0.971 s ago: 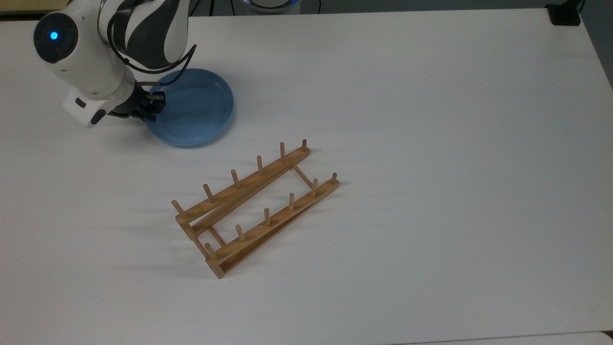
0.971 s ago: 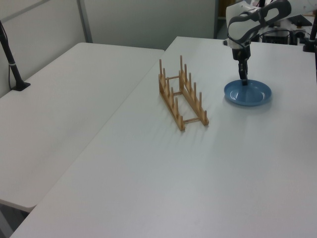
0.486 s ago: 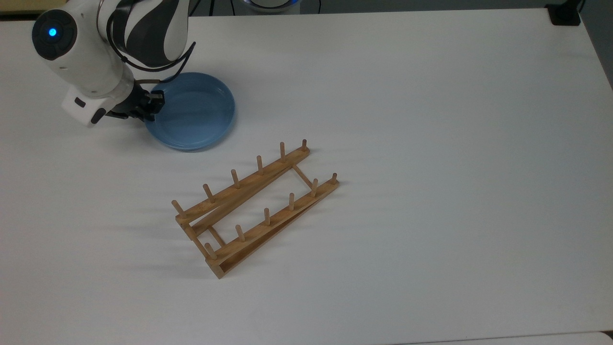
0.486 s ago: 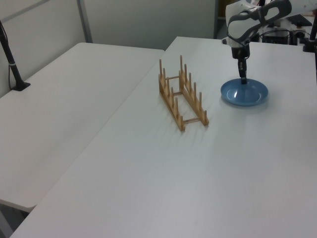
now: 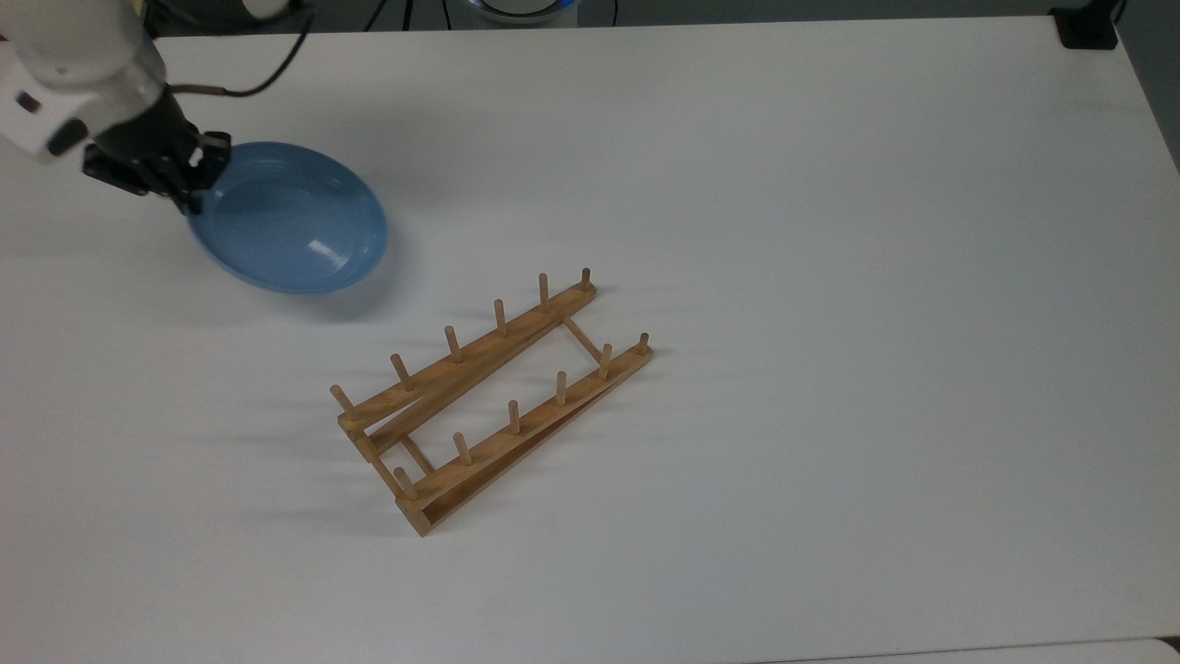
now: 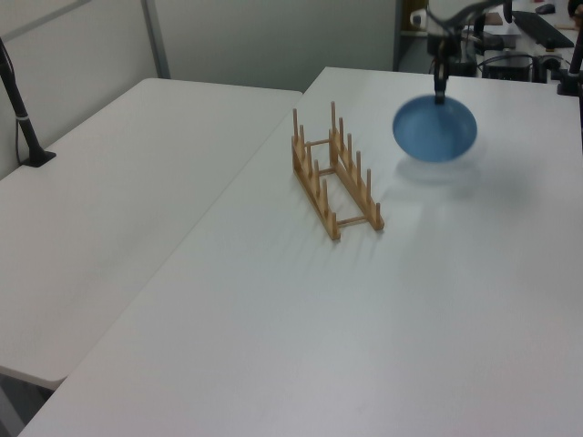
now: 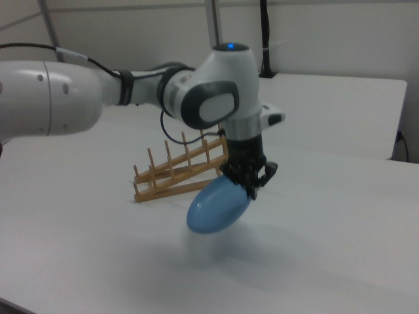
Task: Place plate in plate rack
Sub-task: 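Lift the plate by its rim, tilting it upright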
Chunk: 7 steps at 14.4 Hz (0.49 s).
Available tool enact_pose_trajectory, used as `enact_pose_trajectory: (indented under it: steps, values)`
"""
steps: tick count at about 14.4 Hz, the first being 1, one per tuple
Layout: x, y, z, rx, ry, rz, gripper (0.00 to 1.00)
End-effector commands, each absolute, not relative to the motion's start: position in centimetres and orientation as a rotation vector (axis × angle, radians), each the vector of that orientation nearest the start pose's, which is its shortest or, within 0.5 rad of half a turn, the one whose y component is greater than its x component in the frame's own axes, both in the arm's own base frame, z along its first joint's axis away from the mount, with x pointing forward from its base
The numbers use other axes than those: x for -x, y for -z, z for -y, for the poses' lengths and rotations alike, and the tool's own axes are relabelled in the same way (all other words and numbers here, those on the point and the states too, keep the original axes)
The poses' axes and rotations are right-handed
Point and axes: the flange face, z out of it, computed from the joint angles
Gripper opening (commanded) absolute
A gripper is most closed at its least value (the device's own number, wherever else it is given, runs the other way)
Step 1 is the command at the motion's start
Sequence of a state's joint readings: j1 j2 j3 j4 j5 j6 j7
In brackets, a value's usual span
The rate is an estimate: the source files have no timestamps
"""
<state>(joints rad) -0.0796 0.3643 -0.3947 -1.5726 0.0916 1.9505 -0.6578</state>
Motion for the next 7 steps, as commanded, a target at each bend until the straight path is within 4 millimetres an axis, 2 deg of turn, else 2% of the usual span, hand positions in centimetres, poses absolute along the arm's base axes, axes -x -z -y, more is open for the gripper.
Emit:
enact_pose_trajectory:
  steps: [1,2,3,5,7]
  values:
    - [-63.2,-54.7,26.9,3.301,0.43,0.371,0.0]
    - [-63.9,-56.5,26.4,3.326,0.543,0.394,0.0]
    - [-64.7,-59.2,24.4,3.356,0.698,0.47,0.0]
    - [-65.8,-61.6,21.6,3.372,0.89,0.545,0.0]
    - [-66.8,-63.0,18.7,3.373,1.044,0.53,0.0]
